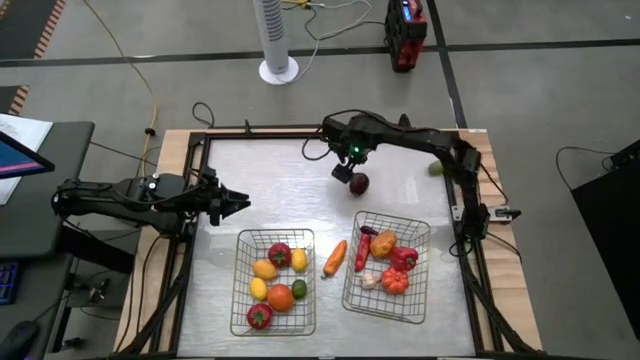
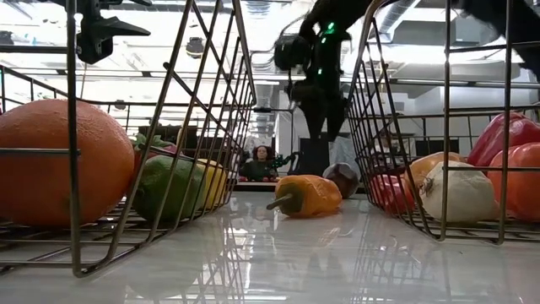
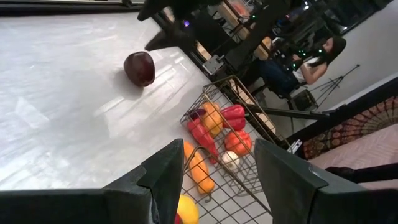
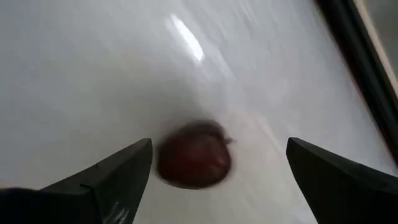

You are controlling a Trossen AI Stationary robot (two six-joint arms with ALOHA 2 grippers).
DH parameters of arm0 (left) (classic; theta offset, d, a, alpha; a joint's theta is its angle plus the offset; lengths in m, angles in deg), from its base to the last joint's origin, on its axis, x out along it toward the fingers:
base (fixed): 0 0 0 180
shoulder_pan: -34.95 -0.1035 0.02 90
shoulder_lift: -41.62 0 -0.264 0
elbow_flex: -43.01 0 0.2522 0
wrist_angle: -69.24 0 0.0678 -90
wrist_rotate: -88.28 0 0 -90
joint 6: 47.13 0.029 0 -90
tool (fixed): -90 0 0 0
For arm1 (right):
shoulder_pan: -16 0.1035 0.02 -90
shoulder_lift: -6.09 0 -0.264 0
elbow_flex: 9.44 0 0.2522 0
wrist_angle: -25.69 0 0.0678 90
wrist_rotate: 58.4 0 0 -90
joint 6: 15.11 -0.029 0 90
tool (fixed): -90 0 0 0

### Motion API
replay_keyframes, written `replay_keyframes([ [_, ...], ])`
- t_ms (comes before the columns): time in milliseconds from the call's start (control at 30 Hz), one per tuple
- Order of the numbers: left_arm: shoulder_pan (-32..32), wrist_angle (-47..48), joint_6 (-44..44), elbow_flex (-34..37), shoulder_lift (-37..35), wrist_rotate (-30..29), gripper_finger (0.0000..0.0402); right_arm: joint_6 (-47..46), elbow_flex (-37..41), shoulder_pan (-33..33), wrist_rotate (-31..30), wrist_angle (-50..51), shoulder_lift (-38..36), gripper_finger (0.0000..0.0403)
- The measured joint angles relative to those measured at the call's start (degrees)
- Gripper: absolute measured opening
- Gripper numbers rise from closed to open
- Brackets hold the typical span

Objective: Sort produce into baskets
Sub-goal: Put the apple into the left brown wire basket

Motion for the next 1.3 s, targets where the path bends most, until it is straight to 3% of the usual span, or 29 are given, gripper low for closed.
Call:
replay_keyframes([
  [300, 0.00, -0.02, 2.20, 0.00, 0.01, -0.93, 0.0183, -5.81, 20.90, 3.48, 0.21, -11.28, -21.34, 0.0397],
  [467, 0.00, -0.07, 2.64, 0.00, 0.01, -1.88, 0.0183, -10.93, 32.20, 2.62, 1.26, -19.31, -26.81, 0.0397],
  [700, 0.00, -0.02, 2.63, 0.00, 0.01, -1.93, 0.0183, -7.98, 39.22, 2.27, 1.91, -27.87, -24.39, 0.0397],
  [1067, 0.00, 0.01, 1.47, 0.00, 0.01, -1.75, 0.0183, -3.45, 39.08, -0.15, 4.28, -34.73, -13.75, 0.0398],
  [1300, 0.00, 0.00, 0.90, 0.00, 0.01, -2.34, 0.0183, 1.50, 38.99, -0.73, 6.21, -38.52, -11.40, 0.0398],
])
